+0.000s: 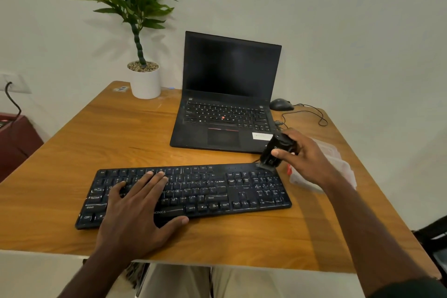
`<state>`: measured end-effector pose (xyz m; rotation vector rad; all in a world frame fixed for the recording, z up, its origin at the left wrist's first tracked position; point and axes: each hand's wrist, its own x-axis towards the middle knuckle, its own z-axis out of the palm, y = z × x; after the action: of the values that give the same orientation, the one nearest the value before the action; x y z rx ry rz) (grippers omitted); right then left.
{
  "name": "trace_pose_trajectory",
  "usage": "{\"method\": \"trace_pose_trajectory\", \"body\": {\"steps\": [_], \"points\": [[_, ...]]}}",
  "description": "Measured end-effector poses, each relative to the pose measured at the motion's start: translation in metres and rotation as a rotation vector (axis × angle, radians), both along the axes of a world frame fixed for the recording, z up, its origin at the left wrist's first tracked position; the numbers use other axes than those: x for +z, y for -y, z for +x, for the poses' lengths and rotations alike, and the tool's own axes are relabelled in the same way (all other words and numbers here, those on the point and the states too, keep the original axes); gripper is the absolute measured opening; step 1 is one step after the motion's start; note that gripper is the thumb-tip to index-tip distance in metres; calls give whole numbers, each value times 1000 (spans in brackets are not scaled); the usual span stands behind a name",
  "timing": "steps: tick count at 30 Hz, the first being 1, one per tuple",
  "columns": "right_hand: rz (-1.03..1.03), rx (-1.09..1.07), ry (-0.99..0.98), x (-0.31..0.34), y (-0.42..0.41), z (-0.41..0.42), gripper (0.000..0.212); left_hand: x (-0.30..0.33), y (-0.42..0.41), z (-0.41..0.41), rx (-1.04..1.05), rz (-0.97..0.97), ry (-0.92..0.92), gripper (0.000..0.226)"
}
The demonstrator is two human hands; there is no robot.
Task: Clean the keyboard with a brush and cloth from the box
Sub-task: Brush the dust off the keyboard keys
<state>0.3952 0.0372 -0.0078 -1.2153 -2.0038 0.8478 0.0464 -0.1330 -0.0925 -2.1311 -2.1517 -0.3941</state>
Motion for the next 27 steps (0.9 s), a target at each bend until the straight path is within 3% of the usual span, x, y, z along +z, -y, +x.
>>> {"method": "trace_pose_trajectory", "body": {"steps": [5,10,13,19,23,27], "points": [[-42,33,81,-8,0,5,30,-1,-2,1,-2,14,-16,102],[117,-62,80,-18,-1,-18,35,-1,-2,-1,17,-14,-36,104],[99,-3,31,-12,-1,-24,30,0,-2,0,22,-19,-39,103],[116,24,197,-15,-9,-36,37,0,-2,0,14,0,-33,103],[59,53,96,-6,-11,-38,30,-1,-2,-1,18,-3,-38,103],[56,81,157,-12,-13,-38,32,-1,-2,-1,20,-8,-38,103]]}}
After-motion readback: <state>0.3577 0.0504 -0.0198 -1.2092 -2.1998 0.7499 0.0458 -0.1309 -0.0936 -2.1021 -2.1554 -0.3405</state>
